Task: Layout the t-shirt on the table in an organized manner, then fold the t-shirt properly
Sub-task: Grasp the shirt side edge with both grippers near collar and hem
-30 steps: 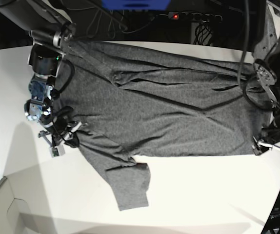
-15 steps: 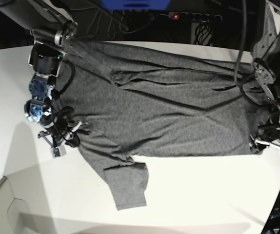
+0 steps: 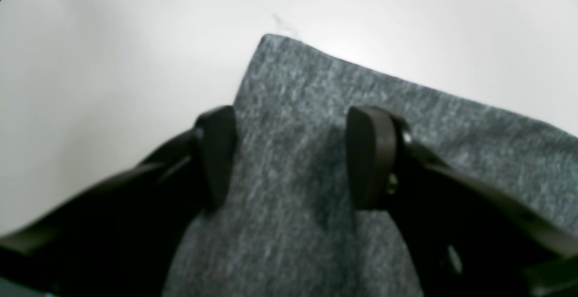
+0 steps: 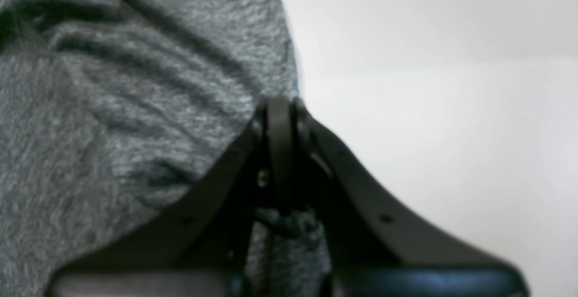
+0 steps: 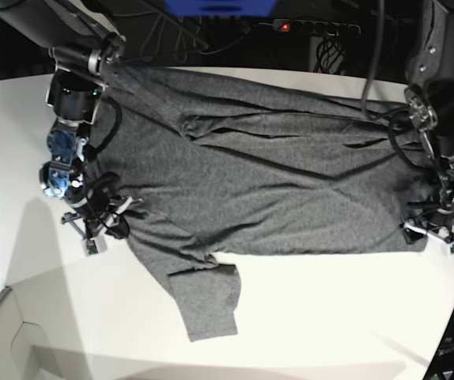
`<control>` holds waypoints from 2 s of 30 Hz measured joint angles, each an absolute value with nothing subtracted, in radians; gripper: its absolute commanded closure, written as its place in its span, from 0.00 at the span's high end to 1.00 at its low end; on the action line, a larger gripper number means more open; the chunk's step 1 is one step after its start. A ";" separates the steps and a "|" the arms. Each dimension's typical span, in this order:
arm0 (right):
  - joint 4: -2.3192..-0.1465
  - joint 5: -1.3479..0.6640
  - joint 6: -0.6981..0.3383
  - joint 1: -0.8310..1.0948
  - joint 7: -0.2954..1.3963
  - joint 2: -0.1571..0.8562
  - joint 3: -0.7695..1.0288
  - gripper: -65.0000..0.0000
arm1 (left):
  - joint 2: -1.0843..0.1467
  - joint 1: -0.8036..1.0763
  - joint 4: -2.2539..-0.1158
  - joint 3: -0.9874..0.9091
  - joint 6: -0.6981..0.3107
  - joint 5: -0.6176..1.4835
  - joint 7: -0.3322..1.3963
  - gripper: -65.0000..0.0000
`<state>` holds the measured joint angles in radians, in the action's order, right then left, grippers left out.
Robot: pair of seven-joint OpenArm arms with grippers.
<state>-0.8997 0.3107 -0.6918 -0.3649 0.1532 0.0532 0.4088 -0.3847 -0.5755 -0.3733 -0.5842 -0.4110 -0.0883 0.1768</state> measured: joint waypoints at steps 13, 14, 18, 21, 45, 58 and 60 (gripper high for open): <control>-0.900 0.311 -0.692 -0.365 0.154 0.055 0.409 0.00 | -0.385 -0.593 -0.291 -0.587 -0.411 -0.073 0.097 0.00; -0.903 0.311 -0.692 -0.365 0.157 0.055 0.409 0.00 | -0.385 -0.592 -0.291 -0.587 -0.413 -0.074 0.097 0.00; -1.004 0.315 -0.692 -0.330 0.164 0.051 0.411 0.00 | -0.382 -0.592 -0.295 -0.589 -0.415 -0.073 0.101 0.00; -1.096 0.315 -0.691 -0.303 0.171 0.036 0.414 0.00 | -0.377 -0.582 -0.329 -0.589 -0.419 -0.075 0.127 0.00; -1.118 0.308 -0.694 -0.341 0.389 0.020 0.405 0.57 | -0.338 -0.385 -0.723 -0.532 -0.422 0.151 0.326 0.00; -0.942 0.307 -0.694 -0.419 0.381 0.011 0.408 0.60 | -0.341 -0.386 -0.723 -0.529 -0.422 0.151 0.321 0.00; -0.942 0.308 -0.692 -0.420 0.382 0.005 0.409 0.60 | -0.340 -0.385 -0.723 -0.529 -0.422 0.151 0.321 0.00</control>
<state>-0.9421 0.3077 -0.6922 -0.4198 0.3817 0.0051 0.4088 -0.3405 -0.3855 -0.7227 -0.5289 -0.4225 0.1509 0.3210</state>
